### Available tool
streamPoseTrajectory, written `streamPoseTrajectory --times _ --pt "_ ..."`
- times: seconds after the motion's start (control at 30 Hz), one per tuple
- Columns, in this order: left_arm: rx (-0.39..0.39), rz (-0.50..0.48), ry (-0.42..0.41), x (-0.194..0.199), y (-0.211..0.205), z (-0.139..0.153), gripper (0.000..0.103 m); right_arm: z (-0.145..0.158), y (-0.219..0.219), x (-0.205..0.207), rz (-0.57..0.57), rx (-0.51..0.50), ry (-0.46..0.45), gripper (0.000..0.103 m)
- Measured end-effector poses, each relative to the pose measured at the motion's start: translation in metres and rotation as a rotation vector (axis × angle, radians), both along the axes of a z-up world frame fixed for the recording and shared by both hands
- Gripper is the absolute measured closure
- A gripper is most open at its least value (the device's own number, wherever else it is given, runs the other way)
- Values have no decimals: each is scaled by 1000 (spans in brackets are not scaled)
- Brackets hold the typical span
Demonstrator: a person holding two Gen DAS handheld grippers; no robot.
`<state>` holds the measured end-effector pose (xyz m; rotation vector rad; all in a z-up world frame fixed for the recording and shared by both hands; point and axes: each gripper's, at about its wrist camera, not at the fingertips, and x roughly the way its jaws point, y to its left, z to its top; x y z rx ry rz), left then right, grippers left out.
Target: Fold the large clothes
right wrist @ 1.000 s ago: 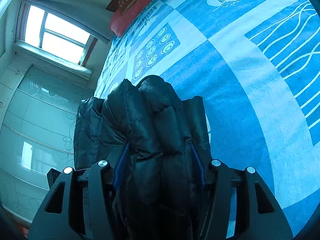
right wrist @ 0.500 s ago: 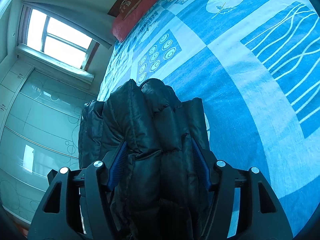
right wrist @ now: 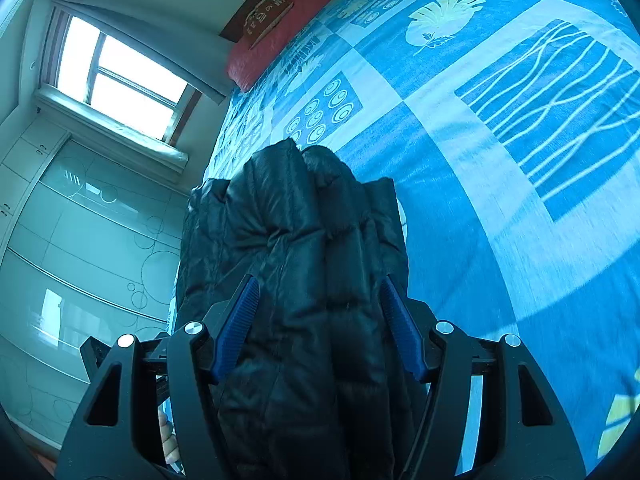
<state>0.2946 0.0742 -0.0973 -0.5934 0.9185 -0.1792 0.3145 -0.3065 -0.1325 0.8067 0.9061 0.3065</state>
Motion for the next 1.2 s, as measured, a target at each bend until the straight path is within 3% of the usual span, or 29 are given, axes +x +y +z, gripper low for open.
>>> streamPoseTrajectory --times 0.17,0.33,0.63,0.93,1.03,1.2 --pt "69 -3 -10 -25 -8 8 24 10 6 -27 -13 -45 -15 40" --pt "195 13 -35 -58 -18 19 24 27 15 -60 -53 -178 -41 40" --pt "453 45 -126 -111 -41 41 24 65 57 -121 -41 -520 -137 39" --pt "547 62 -170 -150 -53 54 23 77 85 -164 -26 -669 -189 38" --pt "547 65 -173 -161 -55 55 23 78 93 -176 -21 -688 -203 32" --pt "556 76 -186 -174 -59 58 23 77 102 -188 -11 -717 -223 32"
